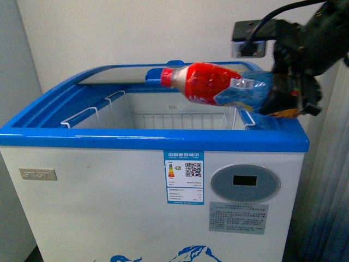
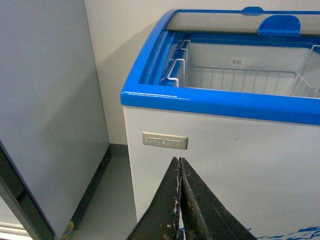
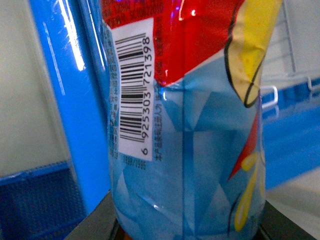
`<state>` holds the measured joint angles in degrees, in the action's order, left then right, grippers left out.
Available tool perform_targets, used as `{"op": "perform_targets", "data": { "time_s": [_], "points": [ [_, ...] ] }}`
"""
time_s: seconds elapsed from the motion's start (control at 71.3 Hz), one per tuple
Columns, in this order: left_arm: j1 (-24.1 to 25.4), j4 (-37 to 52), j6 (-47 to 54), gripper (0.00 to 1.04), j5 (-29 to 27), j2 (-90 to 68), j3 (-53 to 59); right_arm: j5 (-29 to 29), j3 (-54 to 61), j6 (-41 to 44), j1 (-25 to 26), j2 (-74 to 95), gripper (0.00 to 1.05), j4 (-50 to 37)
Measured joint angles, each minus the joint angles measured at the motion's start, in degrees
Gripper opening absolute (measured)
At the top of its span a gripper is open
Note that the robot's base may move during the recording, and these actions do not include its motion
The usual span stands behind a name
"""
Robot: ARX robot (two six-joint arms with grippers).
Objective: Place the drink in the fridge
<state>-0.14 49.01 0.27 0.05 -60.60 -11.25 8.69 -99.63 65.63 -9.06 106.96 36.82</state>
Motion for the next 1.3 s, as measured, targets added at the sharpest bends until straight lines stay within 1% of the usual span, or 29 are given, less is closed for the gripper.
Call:
{"op": "perform_targets", "data": {
  "time_s": [0.168, 0.238, 0.365, 0.463, 0.533, 0.603, 0.799, 0.954, 1.066, 1.108, 1.22, 1.248, 1.29, 1.304],
  "points": [
    [0.0, -2.25, 0.0, 0.03, -0.04, 5.29, 3.17, -2.58, -12.04, 4.52, -4.28, 9.07, 0.4, 0.83],
    [0.0, -3.45, 0.0, 0.03, -0.04, 7.45, 4.26, -2.95, -17.53, 5.79, -6.03, 12.74, 0.4, 2.38],
    [0.0, -5.81, 0.0, 0.03, -0.04, 11.47, 5.79, -3.72, -25.14, 6.73, -7.69, 18.12, 0.4, 5.99],
    [0.0, -7.96, 0.0, 0.03, -0.04, 14.75, 6.99, -5.25, -29.24, 7.43, -8.0, 22.21, 0.4, 6.38],
    [0.0, -5.68, 0.0, 0.03, -0.04, 15.08, 8.61, -6.19, -31.39, 7.52, -7.91, 24.76, 0.4, 6.16],
    [0.0, -6.58, 0.0, 0.03, -0.04, 16.2, 9.75, -7.13, -33.57, 7.54, -7.72, 27.19, 0.4, 6.16],
    [0.0, -13.05, 0.0, 0.03, -0.04, 23.65, 10.36, -7.15, -41.07, 6.86, -7.65, 32.04, 0.4, 7.93],
    [0.0, -17.75, 0.0, 0.03, -0.04, 28.7, 10.38, -7.43, -41.66, 7.13, -8.0, 33.55, 0.4, 6.97],
    [0.0, -20.92, 0.0, 0.03, -0.04, 32.17, 10.38, -7.3, -41.57, 6.95, -8.04, 34.12, 0.61, 6.23],
    [0.0, -22.16, 0.0, 0.03, -0.04, 33.48, 10.38, -7.04, -41.53, 6.86, -8.04, 34.12, 0.66, 6.14],
    [0.0, -25.29, 0.0, 0.03, -0.04, 36.79, 10.38, -5.14, -42.01, 5.68, -8.35, 33.79, 0.86, 5.95],
    [0.0, -26.1, 0.0, 0.03, -0.04, 37.62, 10.38, -4.79, -42.42, 5.44, -8.37, 33.79, 0.9, 6.05],
    [0.0, -27.1, 0.0, 0.03, -0.04, 38.64, 10.38, -4.24, -43.82, 4.55, -8.39, 33.79, 0.97, 6.54],
    [0.0, -27.5, 0.0, 0.03, -0.04, 39.17, 10.38, -4.11, -44.11, 4.48, -8.39, 33.79, 0.98, 6.6]
  ]
}}
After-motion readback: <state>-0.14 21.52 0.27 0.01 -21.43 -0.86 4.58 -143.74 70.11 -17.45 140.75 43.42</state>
